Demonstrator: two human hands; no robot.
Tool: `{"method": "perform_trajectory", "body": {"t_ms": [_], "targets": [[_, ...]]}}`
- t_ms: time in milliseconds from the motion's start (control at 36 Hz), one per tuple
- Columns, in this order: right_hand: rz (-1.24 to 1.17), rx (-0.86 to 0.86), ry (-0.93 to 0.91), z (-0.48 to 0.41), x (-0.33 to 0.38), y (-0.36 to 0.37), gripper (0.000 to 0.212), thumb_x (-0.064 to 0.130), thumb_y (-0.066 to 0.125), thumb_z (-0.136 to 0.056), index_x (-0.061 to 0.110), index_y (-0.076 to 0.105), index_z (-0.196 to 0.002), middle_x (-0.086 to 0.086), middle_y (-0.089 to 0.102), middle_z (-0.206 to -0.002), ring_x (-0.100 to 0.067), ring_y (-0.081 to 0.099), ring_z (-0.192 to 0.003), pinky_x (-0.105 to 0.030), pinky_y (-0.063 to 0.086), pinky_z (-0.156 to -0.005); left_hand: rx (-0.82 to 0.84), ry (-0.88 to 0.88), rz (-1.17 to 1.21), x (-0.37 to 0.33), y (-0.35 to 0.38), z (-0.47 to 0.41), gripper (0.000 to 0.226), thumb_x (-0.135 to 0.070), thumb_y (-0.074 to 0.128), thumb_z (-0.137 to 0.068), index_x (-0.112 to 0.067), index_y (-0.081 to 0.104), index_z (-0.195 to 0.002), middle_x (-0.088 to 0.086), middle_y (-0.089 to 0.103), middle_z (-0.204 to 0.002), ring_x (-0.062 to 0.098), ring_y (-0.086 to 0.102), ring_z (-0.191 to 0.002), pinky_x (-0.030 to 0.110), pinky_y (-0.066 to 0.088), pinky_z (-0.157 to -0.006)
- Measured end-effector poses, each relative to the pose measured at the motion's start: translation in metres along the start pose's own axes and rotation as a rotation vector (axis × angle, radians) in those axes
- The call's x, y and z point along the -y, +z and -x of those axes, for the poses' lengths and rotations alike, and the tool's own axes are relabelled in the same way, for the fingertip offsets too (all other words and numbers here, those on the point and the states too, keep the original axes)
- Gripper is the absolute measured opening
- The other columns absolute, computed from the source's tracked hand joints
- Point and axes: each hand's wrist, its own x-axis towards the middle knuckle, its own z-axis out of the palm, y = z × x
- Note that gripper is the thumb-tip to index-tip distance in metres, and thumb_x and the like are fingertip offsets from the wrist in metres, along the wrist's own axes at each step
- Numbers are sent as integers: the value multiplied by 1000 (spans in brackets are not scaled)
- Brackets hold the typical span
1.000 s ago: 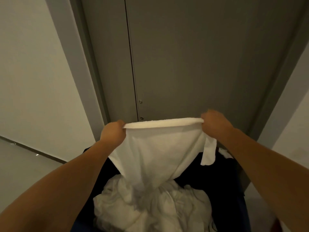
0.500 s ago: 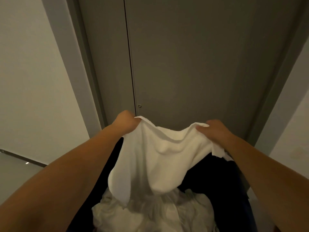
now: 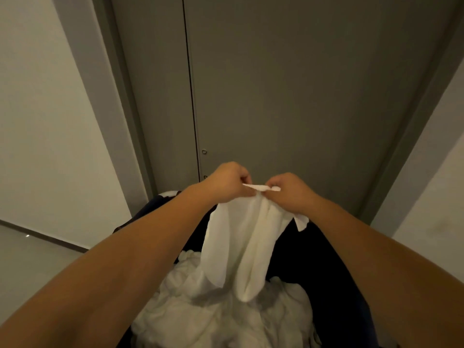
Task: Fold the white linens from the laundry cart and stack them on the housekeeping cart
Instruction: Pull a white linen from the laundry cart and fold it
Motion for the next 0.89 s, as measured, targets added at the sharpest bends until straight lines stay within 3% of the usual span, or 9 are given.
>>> {"method": "perform_trajectory", "body": {"t_ms": [167, 222, 306, 361, 417, 500, 667, 750, 889], "targets": [[1, -135, 40, 1, -27, -26, 10, 16, 58, -89, 20, 63, -82, -2, 63, -88, -17, 58, -84, -26, 38, -67, 213, -134, -122, 34, 19, 4, 19, -29, 74, -79, -14, 63, -74, 0, 59, -71, 18, 58, -66, 27, 42, -57], [34, -144, 69, 5, -41, -38, 10, 16, 57, -90, 18, 64, -83, -1, 62, -90, -17, 57, -86, -26, 37, -66, 207, -176, -86, 47, 22, 5, 24, -33, 73, -81, -15, 61, -70, 0, 58, -70, 15, 54, -64, 27, 39, -56], [110, -152, 107, 11, -64, -53, 13, 15, 60, -89, 7, 69, -88, -6, 64, -89, -18, 56, -85, -27, 36, -68, 135, -230, -35, 63, 19, 5, 25, -34, 71, -84, -10, 69, -82, 5, 64, -79, 18, 60, -72, 28, 44, -60], [124, -123, 160, 16, -79, -60, 12, 18, 62, -89, 10, 68, -83, -6, 63, -89, -18, 56, -85, -27, 36, -70, 27, -237, 13, 67, 14, 2, 25, -33, 69, -86, -9, 72, -87, 7, 67, -81, 23, 64, -77, 31, 49, -65], [142, -53, 218, 20, -90, -63, 10, 22, 65, -88, 17, 65, -79, -3, 61, -86, -19, 57, -85, -27, 36, -70, -90, -222, 73, 59, 9, -2, 19, -31, 69, -86, -13, 72, -84, 4, 67, -77, 21, 64, -74, 30, 49, -62], [155, 39, 252, 24, -99, -60, 12, 26, 74, -81, 15, 69, -81, -1, 64, -85, -17, 60, -84, -28, 43, -72, -186, -157, 138, 29, 4, -12, 11, -26, 71, -84, -16, 71, -78, 4, 68, -76, 19, 64, -72, 25, 46, -60], [-4, 58, 170, 25, -78, -49, 26, 29, 84, -71, 19, 70, -89, 10, 66, -77, -1, 60, -71, -11, 44, -65, -127, -54, 97, -26, 9, -29, 8, -17, 74, -76, -22, 69, -72, 2, 71, -79, 19, 67, -77, 25, 50, -63], [-235, 25, 112, 26, -53, -46, 35, 26, 87, -68, 19, 72, -99, 7, 72, -90, -2, 67, -81, -14, 51, -77, -120, 12, 70, -45, 16, -32, 8, -17, 75, -74, -22, 68, -72, -1, 69, -77, 17, 66, -75, 25, 52, -63], [-342, -42, 34, 25, -26, -34, 19, 15, 80, -76, 11, 74, -93, -2, 74, -84, -7, 68, -75, -21, 52, -70, -127, 114, 87, -59, 27, -32, 15, -17, 77, -70, -16, 63, -75, -6, 60, -71, 10, 54, -62, 19, 40, -49]]}}
